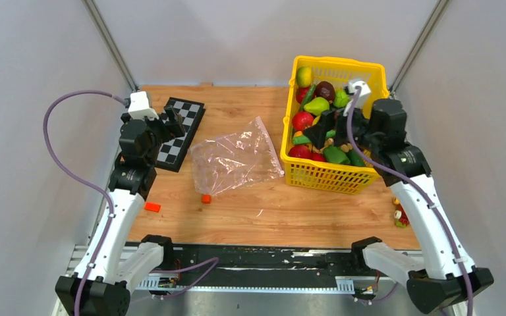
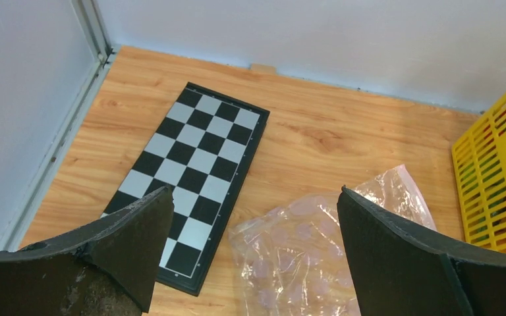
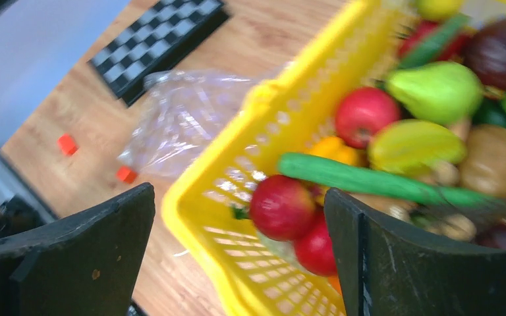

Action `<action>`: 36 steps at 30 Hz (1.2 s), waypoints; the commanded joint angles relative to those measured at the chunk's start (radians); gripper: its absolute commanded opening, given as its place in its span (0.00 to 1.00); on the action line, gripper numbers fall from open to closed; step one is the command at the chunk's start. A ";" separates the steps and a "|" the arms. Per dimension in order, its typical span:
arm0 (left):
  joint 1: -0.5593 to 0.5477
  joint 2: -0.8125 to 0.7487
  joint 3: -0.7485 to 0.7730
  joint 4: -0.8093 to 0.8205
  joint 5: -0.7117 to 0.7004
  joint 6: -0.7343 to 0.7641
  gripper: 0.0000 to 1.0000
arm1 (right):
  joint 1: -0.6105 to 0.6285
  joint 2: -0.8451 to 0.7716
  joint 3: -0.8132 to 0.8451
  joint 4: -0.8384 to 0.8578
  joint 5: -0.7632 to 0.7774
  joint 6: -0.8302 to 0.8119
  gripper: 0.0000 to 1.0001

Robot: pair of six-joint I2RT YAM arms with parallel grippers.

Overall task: Place the food in the zip-top bag and seal the zipper
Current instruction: Move the bin to the center of the board.

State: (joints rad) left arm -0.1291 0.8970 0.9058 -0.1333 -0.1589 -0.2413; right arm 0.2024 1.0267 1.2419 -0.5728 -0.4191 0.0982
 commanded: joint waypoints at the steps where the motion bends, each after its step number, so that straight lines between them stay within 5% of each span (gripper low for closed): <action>1: 0.002 0.007 0.032 0.019 -0.084 -0.065 1.00 | 0.243 0.049 0.110 -0.053 0.217 -0.089 1.00; 8: 0.010 -0.047 -0.014 0.004 -0.065 -0.306 1.00 | 0.444 0.158 0.155 -0.029 0.310 -0.082 1.00; 14: 0.022 -0.113 -0.091 0.033 0.099 -0.336 1.00 | 0.560 0.321 0.265 -0.074 0.518 -0.055 1.00; 18: 0.021 -0.162 -0.167 0.161 0.234 -0.290 1.00 | 0.568 0.404 0.307 -0.083 0.561 -0.020 1.00; 25: 0.021 -0.094 -0.091 0.049 0.301 -0.230 1.00 | 0.622 0.573 0.370 -0.115 0.506 -0.079 1.00; 32: 0.021 -0.084 -0.085 -0.006 0.294 -0.203 1.00 | 0.633 0.672 0.404 -0.250 0.848 -0.040 1.00; 36: 0.022 -0.081 -0.087 -0.045 0.300 -0.166 1.00 | 0.611 0.626 0.307 -0.245 0.876 -0.024 1.00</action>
State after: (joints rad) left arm -0.1108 0.8185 0.7799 -0.1444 0.1234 -0.4637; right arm 0.8528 1.7031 1.6077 -0.7372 0.2996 0.0349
